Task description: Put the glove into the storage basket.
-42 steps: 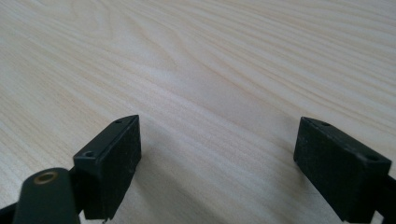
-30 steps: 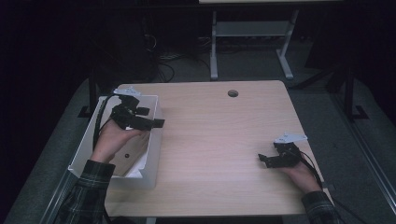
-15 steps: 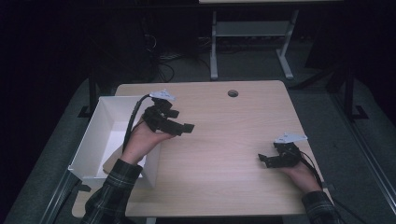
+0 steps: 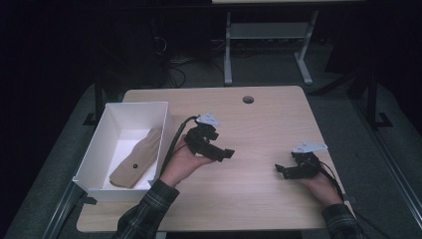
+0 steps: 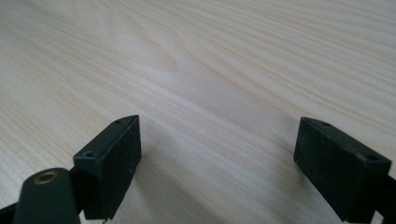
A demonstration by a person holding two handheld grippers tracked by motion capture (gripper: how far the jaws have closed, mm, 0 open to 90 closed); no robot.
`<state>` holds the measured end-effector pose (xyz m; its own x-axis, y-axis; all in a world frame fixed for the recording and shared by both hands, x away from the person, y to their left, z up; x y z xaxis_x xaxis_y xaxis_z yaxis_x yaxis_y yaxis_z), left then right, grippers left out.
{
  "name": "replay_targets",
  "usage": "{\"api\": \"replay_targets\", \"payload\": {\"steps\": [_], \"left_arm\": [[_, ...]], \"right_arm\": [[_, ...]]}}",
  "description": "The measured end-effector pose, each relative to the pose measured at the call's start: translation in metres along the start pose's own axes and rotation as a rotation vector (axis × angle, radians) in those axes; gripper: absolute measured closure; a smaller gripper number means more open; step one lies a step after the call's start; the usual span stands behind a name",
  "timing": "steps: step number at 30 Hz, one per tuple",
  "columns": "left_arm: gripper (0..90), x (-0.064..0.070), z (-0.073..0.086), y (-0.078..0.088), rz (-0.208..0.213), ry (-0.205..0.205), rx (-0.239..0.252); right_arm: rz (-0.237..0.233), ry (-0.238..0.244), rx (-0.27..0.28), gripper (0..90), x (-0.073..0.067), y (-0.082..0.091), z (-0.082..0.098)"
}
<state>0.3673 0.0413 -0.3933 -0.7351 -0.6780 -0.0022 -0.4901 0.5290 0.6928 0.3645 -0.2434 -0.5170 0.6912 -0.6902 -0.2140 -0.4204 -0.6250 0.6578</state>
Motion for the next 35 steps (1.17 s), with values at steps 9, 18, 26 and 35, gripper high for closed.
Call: {"api": "replay_targets", "payload": {"steps": [9,18,26,35], "left_arm": [[13.0,0.018,0.025,-0.036,0.001,-0.018,-0.02],[13.0,0.018,0.064,-0.069,-0.024,-0.073,-0.099],[13.3,0.018,0.076,-0.081,-0.062,-0.112,-0.113],[13.3,0.019,0.081,-0.079,-0.071,-0.152,-0.096]], "right_arm": [[-0.001,0.0,0.0,14.6,0.0,0.0,0.0],[-0.001,0.001,0.0,14.6,0.0,0.0,0.0],[-0.002,-0.001,-0.001,14.6,0.0,0.0,0.0],[-0.005,0.0,0.0,14.6,-0.001,0.0,0.0]]}}
Point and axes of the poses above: each handheld gripper's, and its own axes: y roughly backward along the jaws, z roughly out of its underside, x roughly to its right, the point moved 5 cm from there along -y, roughly forward along the jaws, and after that the axes turned 15 degrees about -z, right-handed, at the moved point
